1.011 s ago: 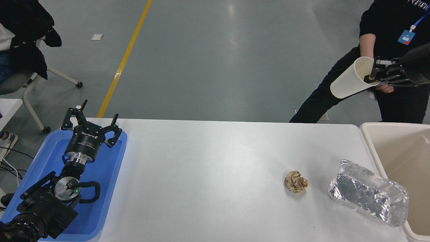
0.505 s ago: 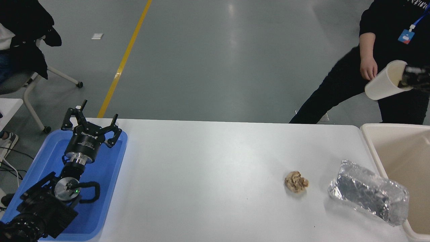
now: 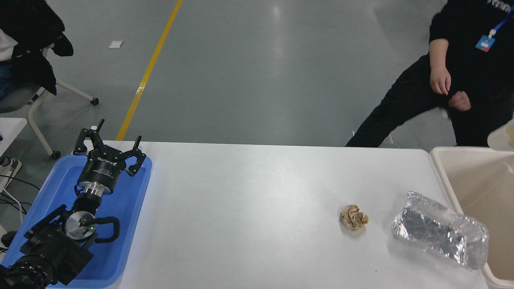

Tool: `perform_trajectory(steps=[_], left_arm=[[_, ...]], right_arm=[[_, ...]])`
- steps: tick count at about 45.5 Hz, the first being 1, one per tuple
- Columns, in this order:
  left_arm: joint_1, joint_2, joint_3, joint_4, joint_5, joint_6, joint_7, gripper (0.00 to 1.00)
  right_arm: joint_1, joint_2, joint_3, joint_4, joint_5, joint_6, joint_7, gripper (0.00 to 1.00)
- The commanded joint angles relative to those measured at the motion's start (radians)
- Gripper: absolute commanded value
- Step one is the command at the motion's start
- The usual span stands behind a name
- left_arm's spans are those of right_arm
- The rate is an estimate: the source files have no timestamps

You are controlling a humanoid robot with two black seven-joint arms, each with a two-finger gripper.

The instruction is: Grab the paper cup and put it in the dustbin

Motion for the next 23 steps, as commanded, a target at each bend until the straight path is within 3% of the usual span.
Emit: perform_trajectory(steps=[1, 13, 23], left_arm=[[0.000, 0.000, 0.000, 0.000, 0.000, 0.000, 0.000, 1.00], [0.000, 0.001, 0.000, 0.000, 0.000, 0.000, 0.000, 1.00], [0.000, 0.001, 0.000, 0.000, 0.000, 0.000, 0.000, 1.00]], right_arm=[[-0.186, 0.046, 0.153, -0.038, 0.010, -0.152, -0.064, 0.00], [-0.288, 0.113, 0.249, -0.097, 0.020, -0.234, -0.116, 0.00], [-0.324, 0.136, 0.270, -0.097, 0.020, -0.244, -0.120, 0.00]])
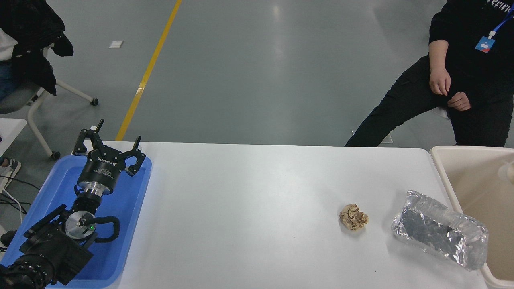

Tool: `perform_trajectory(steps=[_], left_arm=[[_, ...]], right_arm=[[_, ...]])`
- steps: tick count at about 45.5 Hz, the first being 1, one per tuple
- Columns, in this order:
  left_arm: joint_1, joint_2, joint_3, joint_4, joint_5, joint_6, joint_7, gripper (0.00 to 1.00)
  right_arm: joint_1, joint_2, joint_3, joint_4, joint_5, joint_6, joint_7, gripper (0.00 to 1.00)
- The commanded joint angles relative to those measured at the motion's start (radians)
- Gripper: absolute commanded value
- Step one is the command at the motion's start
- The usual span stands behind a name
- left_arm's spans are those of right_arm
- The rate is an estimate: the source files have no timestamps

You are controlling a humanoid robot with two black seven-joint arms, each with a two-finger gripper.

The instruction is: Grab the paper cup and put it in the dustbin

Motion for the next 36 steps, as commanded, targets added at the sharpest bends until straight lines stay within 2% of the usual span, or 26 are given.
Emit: perform_trajectory(steps=[1, 16, 17, 25, 26, 36], left_arm=[[0.000, 0.000, 0.000, 0.000, 0.000, 0.000, 0.000, 1.00], [0.000, 0.000, 0.000, 0.000, 0.000, 0.000, 0.000, 1.00], [0.000, 0.000, 0.000, 0.000, 0.000, 0.000, 0.000, 1.00], [0.000, 0.000, 0.000, 0.000, 0.000, 0.000, 0.000, 1.00], [0.000, -0.001, 0.000, 0.000, 0.000, 0.000, 0.000, 1.00], [0.000, -0.001, 0.000, 0.000, 0.000, 0.000, 0.000, 1.00]], right_arm=[[-0.061, 0.033, 0.047, -0.015, 0.002, -0.039, -0.022, 0.00], [-0.069, 0.031, 0.047, -0.013, 0.005, -0.041, -0.022, 0.00], [-0.069, 0.031, 0.047, -0.013, 0.005, -0.041, -0.022, 0.03], [-0.067, 0.028, 0.047, -0.013, 0.008, -0.042, -0.021, 0.95], [-0.067, 0.027, 0.045, -0.013, 0.008, -0.044, -0.021, 1.00], [-0.049, 0.024, 0.044, 0.002, 0.007, -0.027, -0.021, 1.00]])
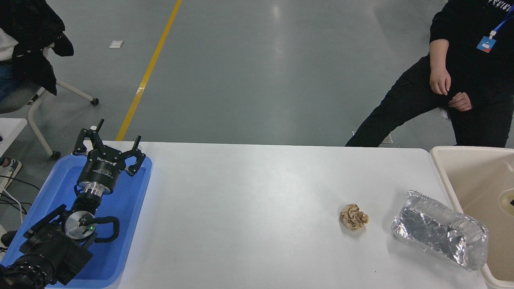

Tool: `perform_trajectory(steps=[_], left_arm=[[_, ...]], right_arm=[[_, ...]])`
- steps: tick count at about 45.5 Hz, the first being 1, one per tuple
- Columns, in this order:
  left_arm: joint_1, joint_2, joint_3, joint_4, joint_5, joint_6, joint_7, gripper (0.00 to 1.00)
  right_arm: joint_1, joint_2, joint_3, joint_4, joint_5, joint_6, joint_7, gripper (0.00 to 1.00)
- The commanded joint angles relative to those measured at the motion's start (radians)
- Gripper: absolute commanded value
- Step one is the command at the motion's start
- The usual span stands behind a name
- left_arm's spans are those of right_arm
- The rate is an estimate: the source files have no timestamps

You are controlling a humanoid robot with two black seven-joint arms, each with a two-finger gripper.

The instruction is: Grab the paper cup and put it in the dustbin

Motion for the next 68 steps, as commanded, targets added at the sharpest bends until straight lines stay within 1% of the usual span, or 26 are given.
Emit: perform_trajectory(steps=[1, 9, 16, 20, 26, 29, 38, 43, 50, 55, 58, 68], left_arm=[[0.000, 0.001, 0.000, 0.000, 0.000, 0.000, 0.000, 1.00], [0.000, -0.001, 0.000, 0.000, 0.000, 0.000, 0.000, 1.00], [0.000, 0.001, 0.000, 0.000, 0.000, 0.000, 0.000, 1.00], [0.000, 0.001, 0.000, 0.000, 0.000, 0.000, 0.000, 1.00], [0.000, 0.001, 0.000, 0.000, 0.000, 0.000, 0.000, 1.00], [0.000, 0.001, 0.000, 0.000, 0.000, 0.000, 0.000, 1.00], [0.000, 0.001, 0.000, 0.000, 0.000, 0.000, 0.000, 1.00], [0.000, 0.001, 0.000, 0.000, 0.000, 0.000, 0.000, 1.00], [0.000, -0.001, 0.000, 0.000, 0.000, 0.000, 0.000, 1.00], [0.000, -0.001, 0.000, 0.000, 0.000, 0.000, 0.000, 1.00], [0.000, -0.001, 0.000, 0.000, 0.000, 0.000, 0.000, 1.00], [0.000, 0.001, 0.000, 0.000, 0.000, 0.000, 0.000, 1.00]], right_arm=[[0.020, -0.004, -0.001, 0.010, 0.000, 0.008, 0.000, 1.00], [0.172, -0.031, -0.019, 0.024, -0.015, 0.034, 0.006, 1.00], [0.351, -0.053, -0.041, 0.118, -0.018, 0.106, 0.006, 1.00], [0.443, -0.054, -0.059, 0.167, -0.018, 0.119, 0.005, 1.00], [0.549, -0.038, -0.136, 0.213, -0.020, 0.120, 0.005, 1.00], [0.621, -0.039, -0.192, 0.277, -0.023, 0.140, 0.006, 1.00], [0.931, -0.076, -0.396, 0.613, -0.112, 0.313, 0.005, 1.00], [1.074, -0.077, -0.481, 0.746, -0.155, 0.410, 0.005, 1.00], [1.224, -0.074, -0.512, 0.848, -0.196, 0.623, 0.003, 1.00], [1.304, -0.070, -0.513, 0.871, -0.238, 0.807, 0.002, 1.00], [1.345, -0.064, -0.513, 0.882, -0.261, 0.890, 0.002, 1.00], [1.479, -0.061, -0.515, 0.984, -0.307, 0.906, 0.000, 1.00]])
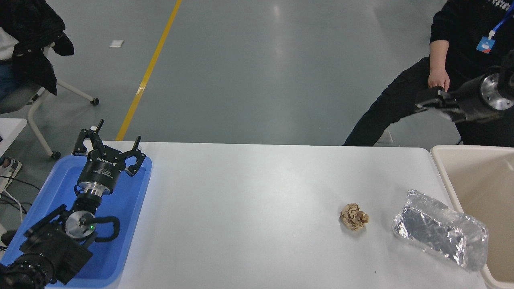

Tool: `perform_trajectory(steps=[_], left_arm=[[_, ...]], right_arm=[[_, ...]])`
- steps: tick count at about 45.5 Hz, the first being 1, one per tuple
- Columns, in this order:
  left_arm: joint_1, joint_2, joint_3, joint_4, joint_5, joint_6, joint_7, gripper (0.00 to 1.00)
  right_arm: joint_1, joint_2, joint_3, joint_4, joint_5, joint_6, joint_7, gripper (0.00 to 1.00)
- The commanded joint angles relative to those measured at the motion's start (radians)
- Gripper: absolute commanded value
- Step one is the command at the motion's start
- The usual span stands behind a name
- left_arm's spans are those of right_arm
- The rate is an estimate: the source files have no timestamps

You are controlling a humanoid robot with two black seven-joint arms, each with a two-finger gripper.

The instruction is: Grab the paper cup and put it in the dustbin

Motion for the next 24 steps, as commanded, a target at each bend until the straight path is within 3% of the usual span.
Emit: perform_trajectory(steps=[1, 24], left_arm=[[0.000, 0.000, 0.000, 0.000, 0.000, 0.000, 0.000, 1.00], [0.000, 0.001, 0.000, 0.000, 0.000, 0.000, 0.000, 1.00]], right_arm=[[0.174, 0.002, -0.019, 0.140, -0.067, 0.117, -0.001, 1.00], [0.189, 0.005, -0.018, 0.252, -0.143, 0.117, -0.003, 1.00]])
